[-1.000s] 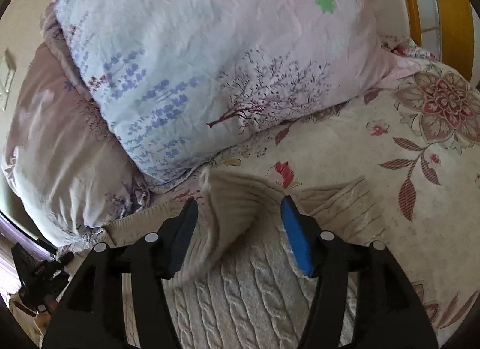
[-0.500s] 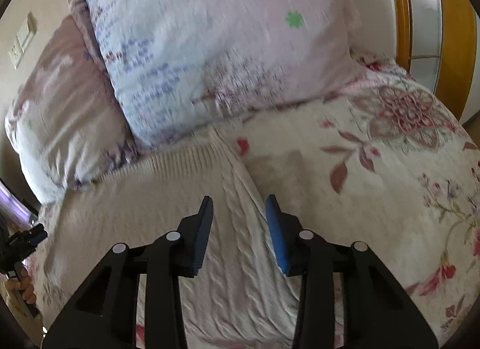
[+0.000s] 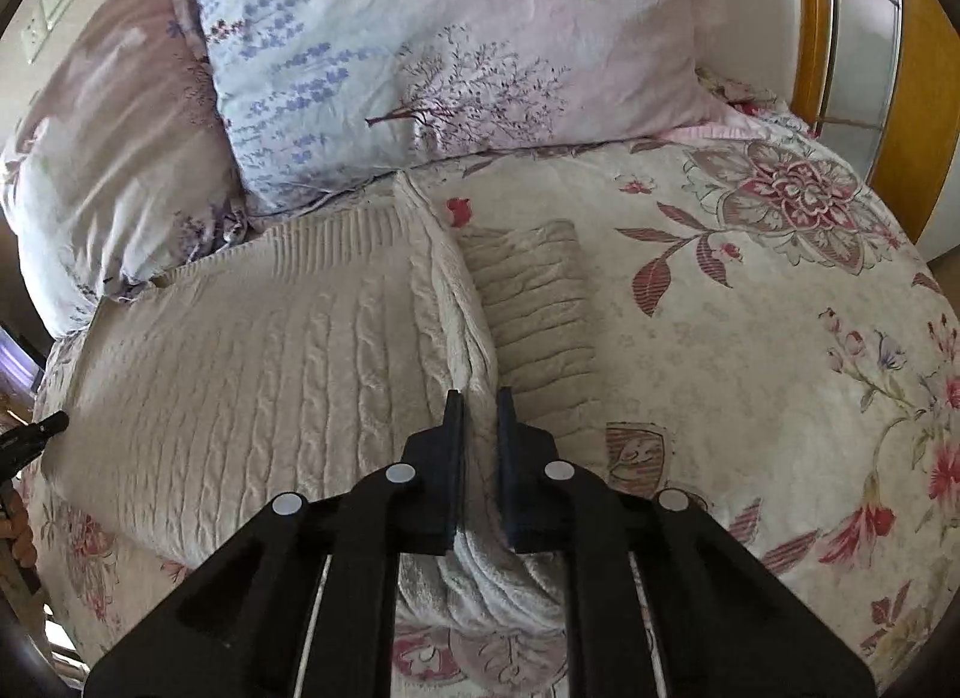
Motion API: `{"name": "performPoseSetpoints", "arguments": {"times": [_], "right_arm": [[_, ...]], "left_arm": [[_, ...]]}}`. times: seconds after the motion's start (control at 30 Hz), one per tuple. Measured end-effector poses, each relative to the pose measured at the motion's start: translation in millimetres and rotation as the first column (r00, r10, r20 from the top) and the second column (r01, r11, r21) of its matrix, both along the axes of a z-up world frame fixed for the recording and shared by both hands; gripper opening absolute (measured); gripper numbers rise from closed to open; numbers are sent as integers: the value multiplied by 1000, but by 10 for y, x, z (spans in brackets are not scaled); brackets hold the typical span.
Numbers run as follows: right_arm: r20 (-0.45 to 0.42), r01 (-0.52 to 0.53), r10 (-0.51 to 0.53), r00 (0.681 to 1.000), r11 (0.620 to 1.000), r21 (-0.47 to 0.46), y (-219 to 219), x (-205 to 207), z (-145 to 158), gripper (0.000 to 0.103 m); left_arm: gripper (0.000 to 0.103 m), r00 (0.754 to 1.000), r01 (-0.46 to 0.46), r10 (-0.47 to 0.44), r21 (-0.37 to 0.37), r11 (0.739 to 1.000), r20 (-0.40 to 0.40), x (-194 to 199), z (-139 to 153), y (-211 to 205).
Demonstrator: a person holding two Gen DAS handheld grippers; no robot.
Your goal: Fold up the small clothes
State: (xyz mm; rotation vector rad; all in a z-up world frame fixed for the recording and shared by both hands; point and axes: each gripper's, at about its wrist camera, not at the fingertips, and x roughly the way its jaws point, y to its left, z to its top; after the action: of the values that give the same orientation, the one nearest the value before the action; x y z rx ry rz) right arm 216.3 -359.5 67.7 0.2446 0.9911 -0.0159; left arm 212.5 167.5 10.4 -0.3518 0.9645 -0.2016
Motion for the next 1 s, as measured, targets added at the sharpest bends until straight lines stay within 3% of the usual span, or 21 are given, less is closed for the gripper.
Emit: {"name": "performPoseSetpoints", "arguments": {"times": [0.3, 0.47, 0.67, 1.0], "right_arm": [[16, 69, -69, 997, 997, 34, -67, -252, 244, 10], [-46, 97, -99, 994, 995, -32, -37, -340, 97, 10], [-5, 103, -103, 995, 992, -72, -3, -271, 118, 10], [-27, 109, -112, 993, 991, -79, 24, -402, 90, 10]], "left_arm": [[11, 999, 30, -30, -13, 999, 11, -53, 63, 40], [10, 999, 51, -51, -12, 999, 9, -77, 47, 35], [8, 998, 57, -57, -28, 998, 16, -146, 42, 56], [6, 996, 81, -81, -6, 997, 26, -288, 72, 52]]}}
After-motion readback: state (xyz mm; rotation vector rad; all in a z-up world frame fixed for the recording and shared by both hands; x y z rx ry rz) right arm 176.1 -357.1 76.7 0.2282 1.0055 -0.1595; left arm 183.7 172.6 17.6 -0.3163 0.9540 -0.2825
